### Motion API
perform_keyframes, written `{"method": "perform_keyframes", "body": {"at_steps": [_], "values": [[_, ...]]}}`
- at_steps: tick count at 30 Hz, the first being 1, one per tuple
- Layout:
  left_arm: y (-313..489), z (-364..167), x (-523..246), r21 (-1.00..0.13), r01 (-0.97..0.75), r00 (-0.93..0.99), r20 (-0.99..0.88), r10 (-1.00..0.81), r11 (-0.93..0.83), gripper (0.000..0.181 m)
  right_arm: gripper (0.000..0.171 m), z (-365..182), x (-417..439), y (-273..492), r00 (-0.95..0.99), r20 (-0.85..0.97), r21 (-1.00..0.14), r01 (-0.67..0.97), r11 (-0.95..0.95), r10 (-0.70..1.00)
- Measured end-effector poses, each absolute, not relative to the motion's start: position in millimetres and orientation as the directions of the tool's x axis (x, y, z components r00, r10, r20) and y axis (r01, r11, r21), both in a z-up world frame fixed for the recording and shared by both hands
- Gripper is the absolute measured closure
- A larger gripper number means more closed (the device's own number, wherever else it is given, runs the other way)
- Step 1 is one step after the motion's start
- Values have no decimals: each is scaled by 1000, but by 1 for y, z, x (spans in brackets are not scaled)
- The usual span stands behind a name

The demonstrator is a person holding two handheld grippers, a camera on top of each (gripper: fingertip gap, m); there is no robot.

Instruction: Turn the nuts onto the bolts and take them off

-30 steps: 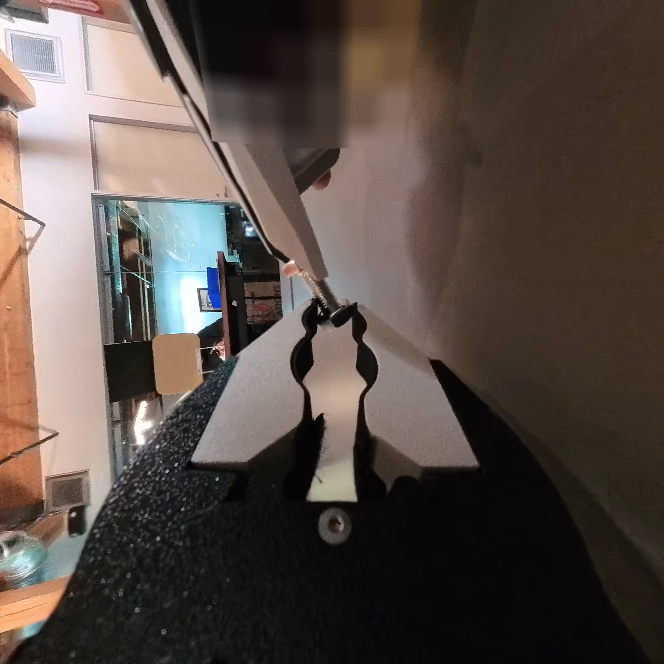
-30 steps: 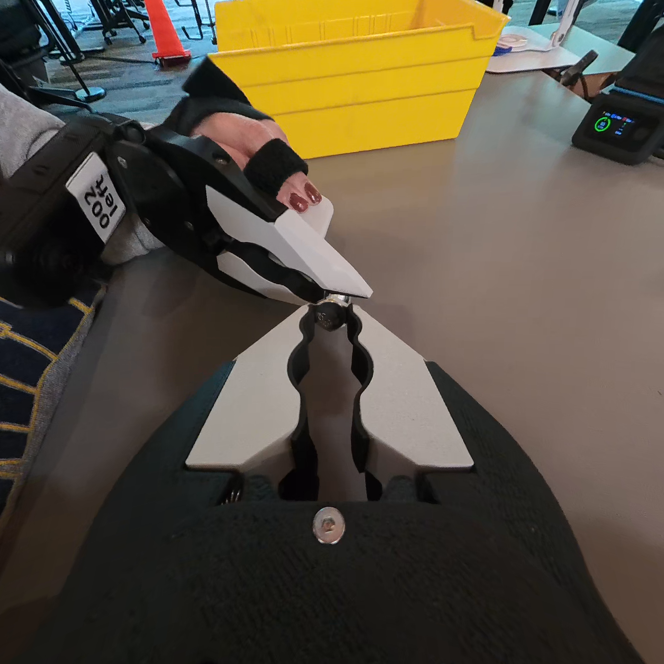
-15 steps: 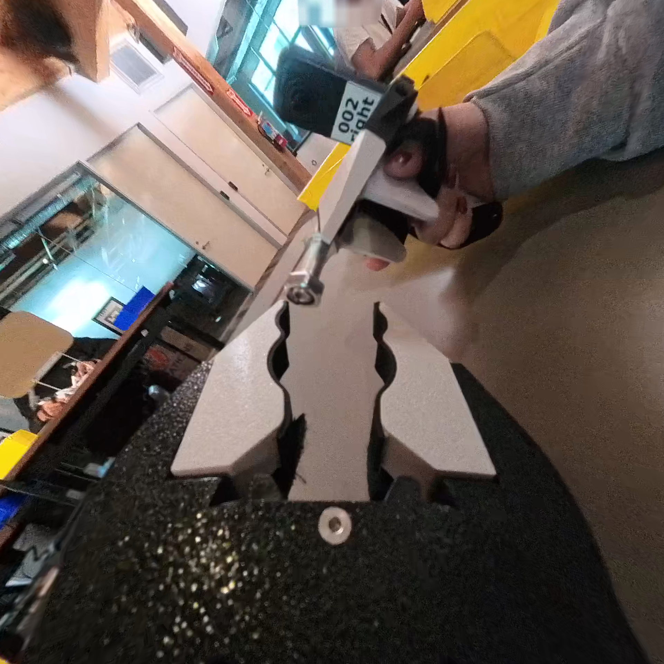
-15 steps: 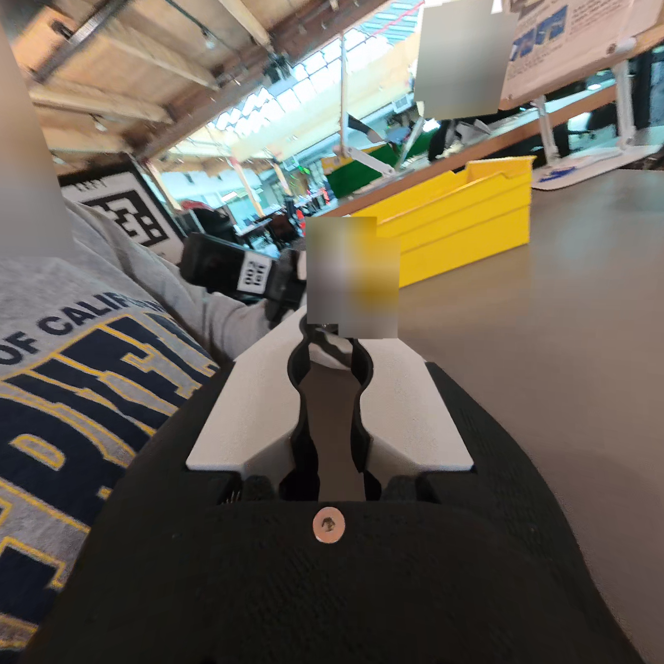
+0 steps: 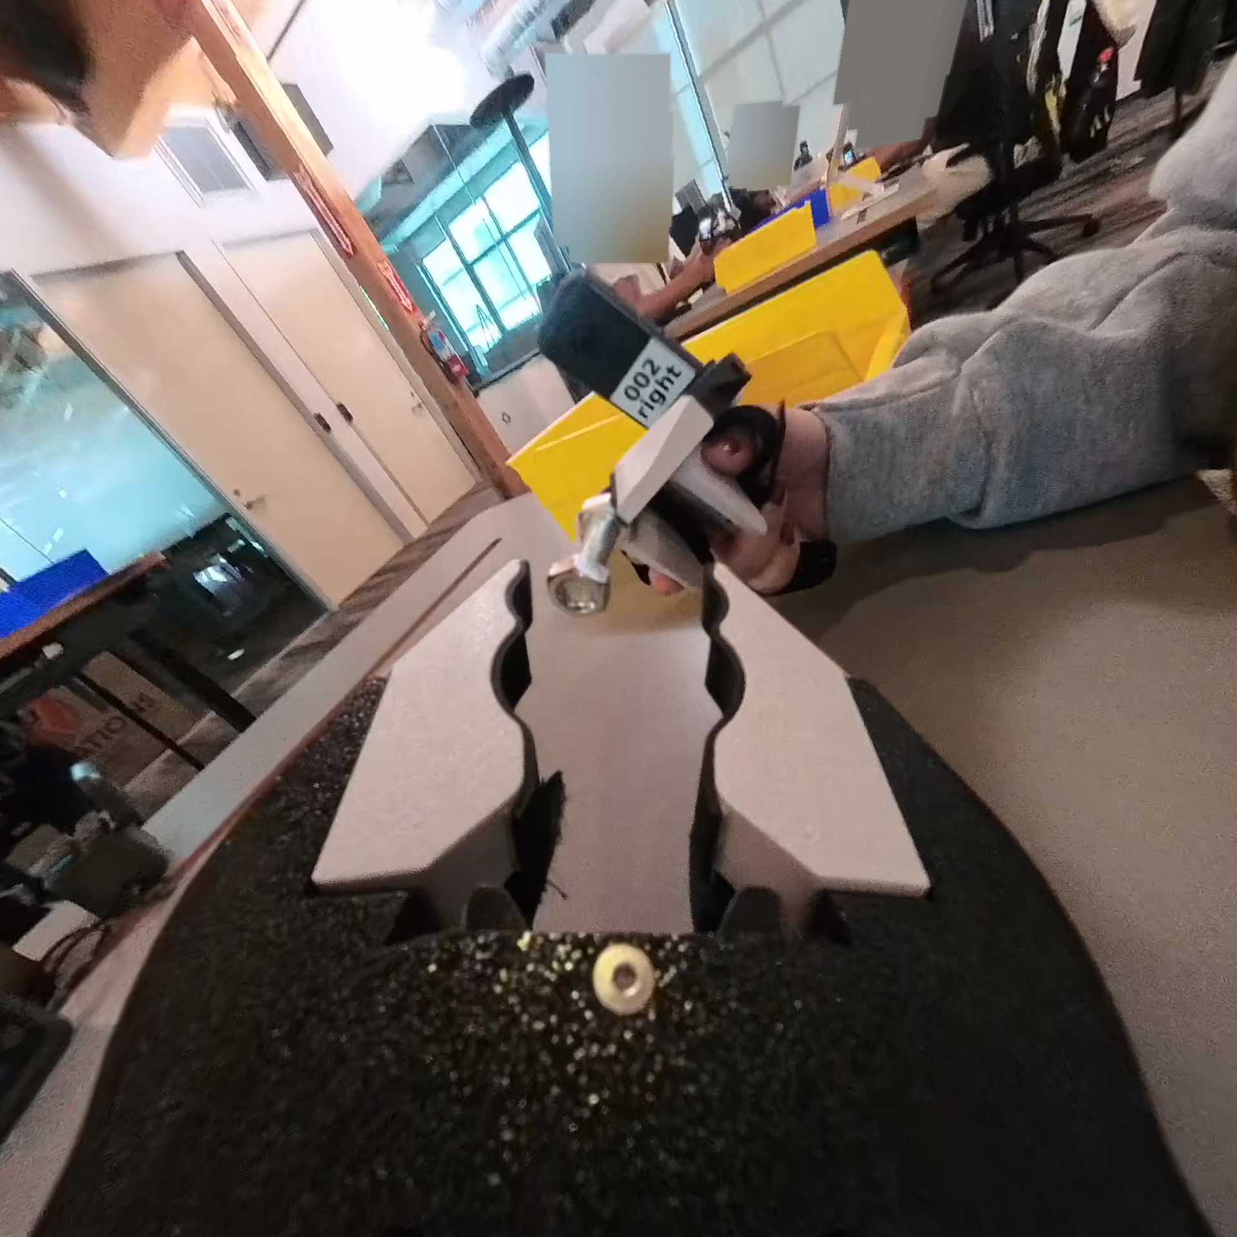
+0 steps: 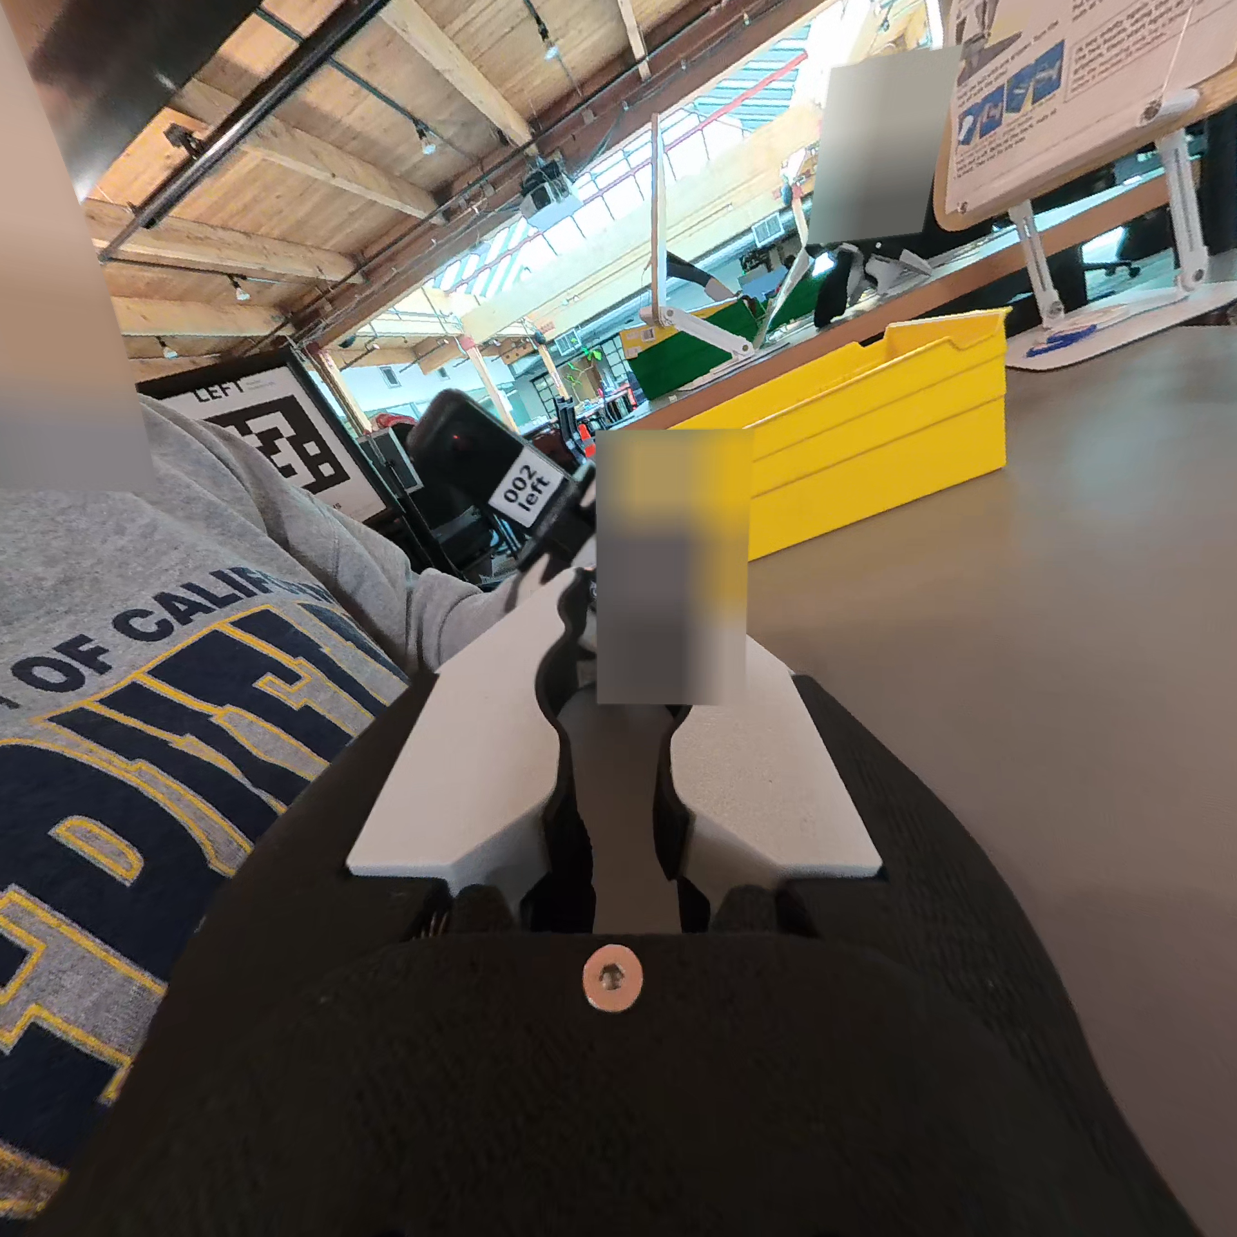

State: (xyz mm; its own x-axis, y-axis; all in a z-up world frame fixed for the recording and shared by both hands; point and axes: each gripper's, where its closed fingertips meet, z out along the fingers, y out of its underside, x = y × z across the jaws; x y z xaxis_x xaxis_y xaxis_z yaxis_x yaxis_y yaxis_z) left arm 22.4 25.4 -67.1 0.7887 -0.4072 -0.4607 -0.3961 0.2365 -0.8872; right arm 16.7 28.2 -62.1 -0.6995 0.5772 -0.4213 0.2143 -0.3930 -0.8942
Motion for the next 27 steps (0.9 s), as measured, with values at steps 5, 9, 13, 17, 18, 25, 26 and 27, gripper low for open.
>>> {"method": "perform_keyframes", "body": {"at_steps": [5, 9, 13, 17, 18, 25, 26, 27], "values": [[23, -70, 30, -876, -414, 768, -482, -422, 246, 132, 156, -59, 19, 27, -712, -418, -893, 210, -398, 564], [27, -83, 26, -943, -309, 791, -328, -517, 127, 129, 156, -53, 22, 27, -730, -426, -882, 203, -426, 534], [22, -59, 22, -872, -405, 792, -485, -372, 276, 131, 156, -57, 23, 24, -733, -433, -882, 227, -412, 524], [22, -71, 31, -839, -480, 748, -544, -380, 257, 139, 156, -55, 25, 20, -749, -435, -880, 236, -412, 500], [25, -78, 28, -852, -479, 755, -522, -398, 209, 140, 156, -53, 26, 20, -754, -433, -878, 231, -418, 493], [18, -60, 28, -835, -465, 766, -546, -339, 296, 130, 156, -56, 25, 22, -739, -433, -884, 237, -403, 516], [17, -62, 33, -824, -478, 748, -564, -350, 305, 134, 156, -56, 25, 21, -741, -433, -884, 238, -402, 514], [17, -67, 37, -827, -481, 738, -561, -375, 291, 134, 156, -56, 25, 20, -744, -431, -885, 236, -402, 512]]}}
